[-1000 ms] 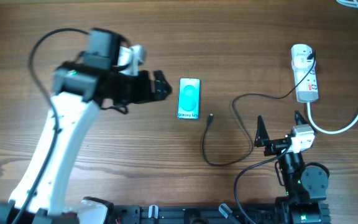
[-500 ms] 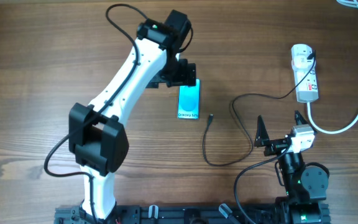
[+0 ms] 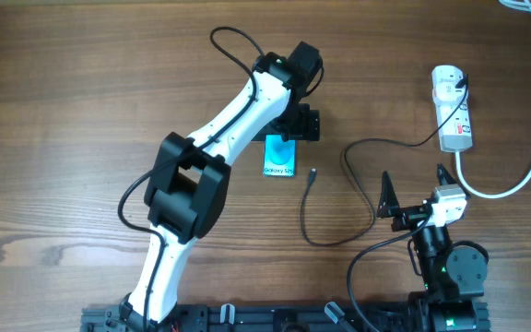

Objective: Plug charger to phone and switch on socket
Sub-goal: 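Reach the left gripper to the blue phone and grasp it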

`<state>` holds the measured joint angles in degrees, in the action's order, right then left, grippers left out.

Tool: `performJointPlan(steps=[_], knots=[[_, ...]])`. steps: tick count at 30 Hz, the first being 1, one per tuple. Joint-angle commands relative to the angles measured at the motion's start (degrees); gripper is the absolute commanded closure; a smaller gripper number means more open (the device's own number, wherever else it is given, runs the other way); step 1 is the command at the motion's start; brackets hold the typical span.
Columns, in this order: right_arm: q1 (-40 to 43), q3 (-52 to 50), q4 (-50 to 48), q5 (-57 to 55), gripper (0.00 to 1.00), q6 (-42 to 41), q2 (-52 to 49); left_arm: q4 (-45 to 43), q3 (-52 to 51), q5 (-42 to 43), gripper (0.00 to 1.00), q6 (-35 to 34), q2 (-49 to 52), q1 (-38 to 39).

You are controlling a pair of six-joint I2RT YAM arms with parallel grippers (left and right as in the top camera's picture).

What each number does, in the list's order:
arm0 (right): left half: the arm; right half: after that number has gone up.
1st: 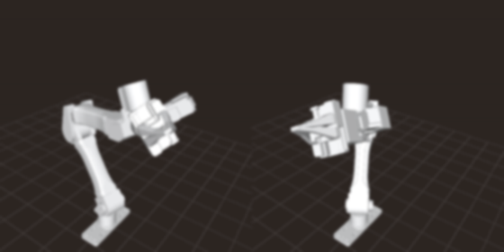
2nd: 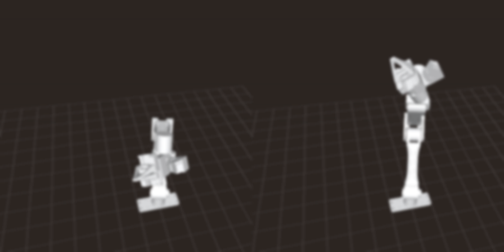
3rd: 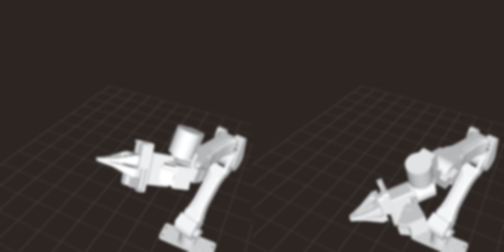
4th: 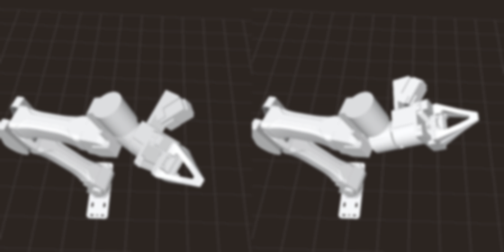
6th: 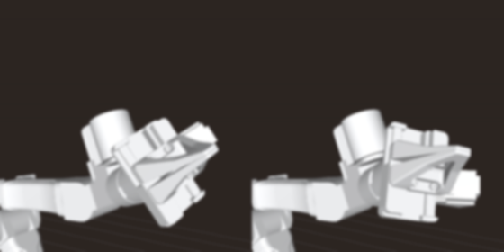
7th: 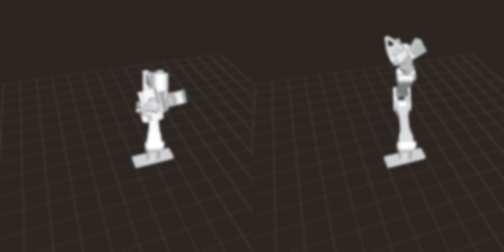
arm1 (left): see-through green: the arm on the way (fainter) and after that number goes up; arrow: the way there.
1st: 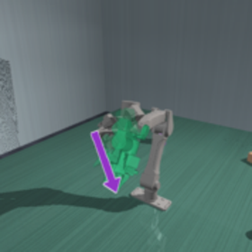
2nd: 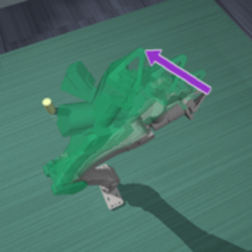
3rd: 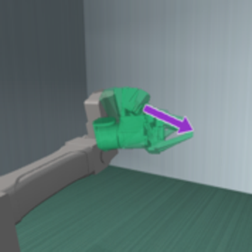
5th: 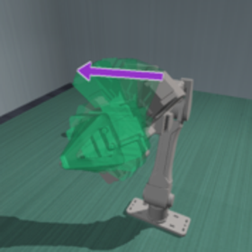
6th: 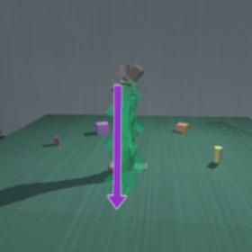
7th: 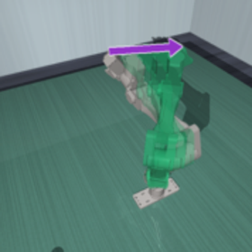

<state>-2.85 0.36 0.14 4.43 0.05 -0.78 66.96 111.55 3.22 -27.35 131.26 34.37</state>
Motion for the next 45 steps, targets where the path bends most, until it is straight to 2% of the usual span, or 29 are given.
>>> performJointPlan(steps=[1,10,27,28,29,30,32,35,45], knots=[[0.2,-0.1,-0.2,-0.8,0.00,-0.1,0.5,-0.2,0.8,-4.4,0.00,-0.5,2.8,-0.3],[0.2,-0.1,-0.2,-0.8,0.00,-0.1,0.5,-0.8,0.7,-4.4,0.00,0.1,7.8,0.0],[0.2,-0.1,-0.2,-0.8,0.00,-0.1,0.5,-3.8,0.7,-4.7,0.00,0.1,8.1,0.0],[0.2,-0.1,-0.2,-0.8,0.00,-0.1,0.5,-3.6,0.7,-4.6,0.02,0.1,8.1,0.0],[0.2,-0.1,-0.2,-0.8,0.00,-0.1,0.5,-3.5,0.7,-4.6,0.12,0.1,8.1,0.0],[0.2,-0.1,-0.2,-0.8,0.00,-0.1,0.5,-3.3,0.7,-4.6,0.17,0.1,8.1,0.0],[0.2,-0.1,-0.2,-0.8,0.00,-0.1,0.5,-3.0,0.7,-4.6,0.18,0.1,8.1,0.0],[0.2,-0.1,-0.2,-0.8,0.00,-0.1,0.5,-2.7,0.7,-4.6,0.26,0.0,8.1,0.0],[0.2,-0.1,-0.2,-0.8,0.00,-0.1,0.5,-0.2,1.5,-4.6,0.29,-0.2,7.5,-0.2]])
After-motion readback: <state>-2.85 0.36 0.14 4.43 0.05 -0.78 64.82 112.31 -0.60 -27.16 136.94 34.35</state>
